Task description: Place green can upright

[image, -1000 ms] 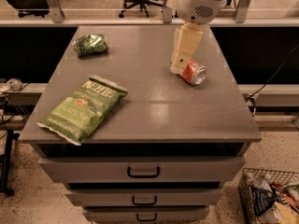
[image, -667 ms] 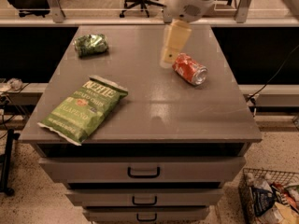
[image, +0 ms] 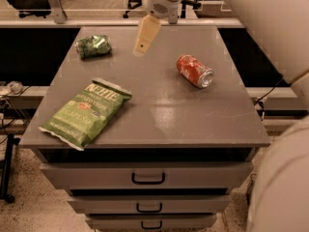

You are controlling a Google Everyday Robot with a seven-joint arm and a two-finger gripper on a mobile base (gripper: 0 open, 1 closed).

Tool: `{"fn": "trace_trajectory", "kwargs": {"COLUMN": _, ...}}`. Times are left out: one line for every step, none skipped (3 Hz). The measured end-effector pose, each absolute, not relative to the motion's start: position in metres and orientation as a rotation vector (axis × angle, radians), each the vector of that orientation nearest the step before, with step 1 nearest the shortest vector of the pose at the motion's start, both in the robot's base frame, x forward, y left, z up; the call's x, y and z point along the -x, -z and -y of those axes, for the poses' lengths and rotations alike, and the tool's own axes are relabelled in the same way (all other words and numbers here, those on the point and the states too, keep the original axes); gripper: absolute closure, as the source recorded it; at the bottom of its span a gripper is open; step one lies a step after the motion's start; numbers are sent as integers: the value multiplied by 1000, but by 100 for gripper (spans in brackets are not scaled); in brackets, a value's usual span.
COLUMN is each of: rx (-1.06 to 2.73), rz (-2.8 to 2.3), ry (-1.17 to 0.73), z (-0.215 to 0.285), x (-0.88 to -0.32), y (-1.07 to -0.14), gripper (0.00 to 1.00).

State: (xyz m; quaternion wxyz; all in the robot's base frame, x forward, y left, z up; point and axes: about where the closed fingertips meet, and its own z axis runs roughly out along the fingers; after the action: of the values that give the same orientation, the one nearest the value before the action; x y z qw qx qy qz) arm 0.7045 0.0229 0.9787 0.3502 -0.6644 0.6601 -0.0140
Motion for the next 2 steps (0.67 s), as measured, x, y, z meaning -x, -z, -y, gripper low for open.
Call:
{"fn": "trace_trajectory", "kwargs": {"rx": 1631, "rz": -1739, "ry": -31, "z": -55, "x": -746, "y": -962, "gripper": 0}}
{"fn": "trace_trajectory", "kwargs": {"rx": 1567, "rz": -1765, "ry": -89, "z": -85, "x": -777, "y": -947, "gripper": 0}}
